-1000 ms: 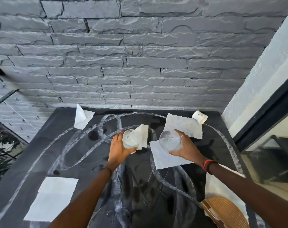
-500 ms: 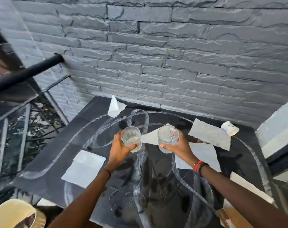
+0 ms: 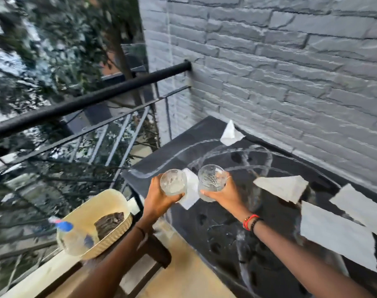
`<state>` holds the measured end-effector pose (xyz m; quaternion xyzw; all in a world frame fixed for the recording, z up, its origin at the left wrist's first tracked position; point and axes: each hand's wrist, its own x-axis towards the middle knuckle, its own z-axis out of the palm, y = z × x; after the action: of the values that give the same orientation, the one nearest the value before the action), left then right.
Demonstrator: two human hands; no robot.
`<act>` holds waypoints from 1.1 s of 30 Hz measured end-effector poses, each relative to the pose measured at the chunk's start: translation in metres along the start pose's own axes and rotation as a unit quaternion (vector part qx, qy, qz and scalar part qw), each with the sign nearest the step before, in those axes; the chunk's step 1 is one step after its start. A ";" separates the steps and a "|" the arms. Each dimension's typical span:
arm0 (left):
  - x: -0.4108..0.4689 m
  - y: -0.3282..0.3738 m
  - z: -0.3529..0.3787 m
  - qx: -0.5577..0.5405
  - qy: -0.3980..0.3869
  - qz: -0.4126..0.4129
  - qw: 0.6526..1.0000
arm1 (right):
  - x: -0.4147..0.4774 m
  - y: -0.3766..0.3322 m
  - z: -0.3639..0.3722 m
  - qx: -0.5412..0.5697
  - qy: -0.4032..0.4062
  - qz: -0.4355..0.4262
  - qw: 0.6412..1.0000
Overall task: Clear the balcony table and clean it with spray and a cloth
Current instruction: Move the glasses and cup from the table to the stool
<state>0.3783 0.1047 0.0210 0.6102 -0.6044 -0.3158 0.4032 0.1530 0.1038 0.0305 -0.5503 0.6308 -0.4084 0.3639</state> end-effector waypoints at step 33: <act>-0.205 -0.340 -0.164 0.098 0.082 -0.233 0.964 | -0.124 0.085 0.375 -0.127 -0.238 -0.006 0.963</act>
<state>0.6715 0.3077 -0.2187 0.7944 -0.4388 -0.2892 0.3046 0.4762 0.1891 -0.1973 -0.6772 0.5693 -0.1848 0.4280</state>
